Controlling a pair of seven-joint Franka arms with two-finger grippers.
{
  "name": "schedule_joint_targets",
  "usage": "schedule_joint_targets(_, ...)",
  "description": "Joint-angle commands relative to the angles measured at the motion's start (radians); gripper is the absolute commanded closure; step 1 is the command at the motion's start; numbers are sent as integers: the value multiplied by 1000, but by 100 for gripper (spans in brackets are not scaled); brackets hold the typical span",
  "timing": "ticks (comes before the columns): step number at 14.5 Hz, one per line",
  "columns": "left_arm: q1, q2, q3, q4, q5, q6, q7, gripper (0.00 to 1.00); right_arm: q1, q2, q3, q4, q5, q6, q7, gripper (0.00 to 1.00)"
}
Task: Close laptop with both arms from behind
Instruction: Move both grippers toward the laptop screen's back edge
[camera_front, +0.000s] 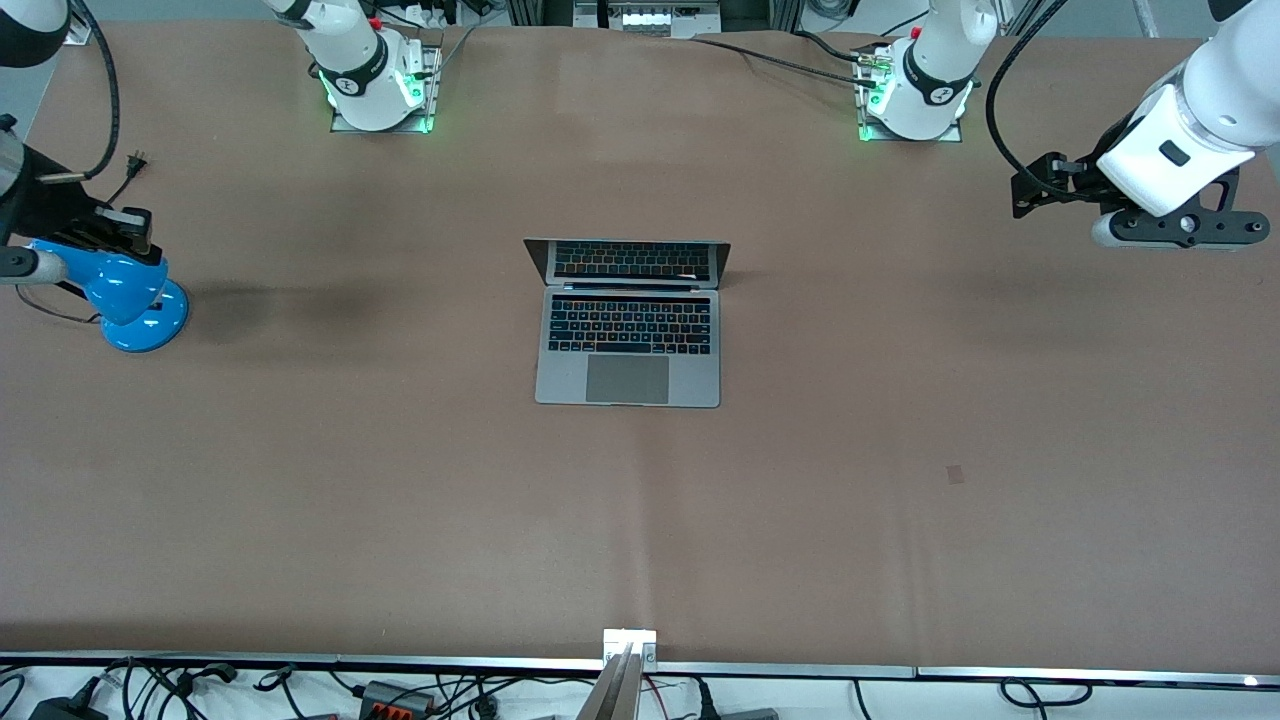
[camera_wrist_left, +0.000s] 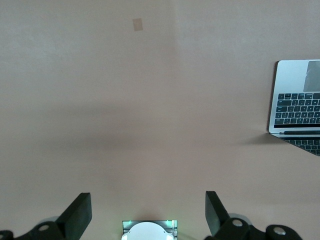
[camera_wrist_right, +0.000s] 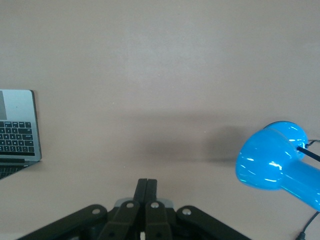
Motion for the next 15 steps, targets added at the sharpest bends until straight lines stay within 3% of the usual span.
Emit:
schedule_joint_targets(1,-2,30,-4,27,-1,-33,13,0,39,14,1,-8,-3,-17,16,100)
schedule_joint_targets(2,-2,41,-6,28,1,-33,13,3,46,22,1,-8,2,-35,18,100)
schedule_joint_targets(5,-4,70,-9,63,-1,-71,13,57,92,48,1,-17,8,-43,19,100)
schedule_joint_targets(8,-7,120,-10,138,-10,-169,18,88,129,89,1,-19,58,-67,25,100)
schedule_joint_targets(11,-10,133,-10,151,-14,-177,22,99,154,111,2,-39,153,-84,51,100)
schedule_joint_targets(15,-8,133,-10,142,-43,-223,47,99,270,112,1,-94,252,-52,169,100)
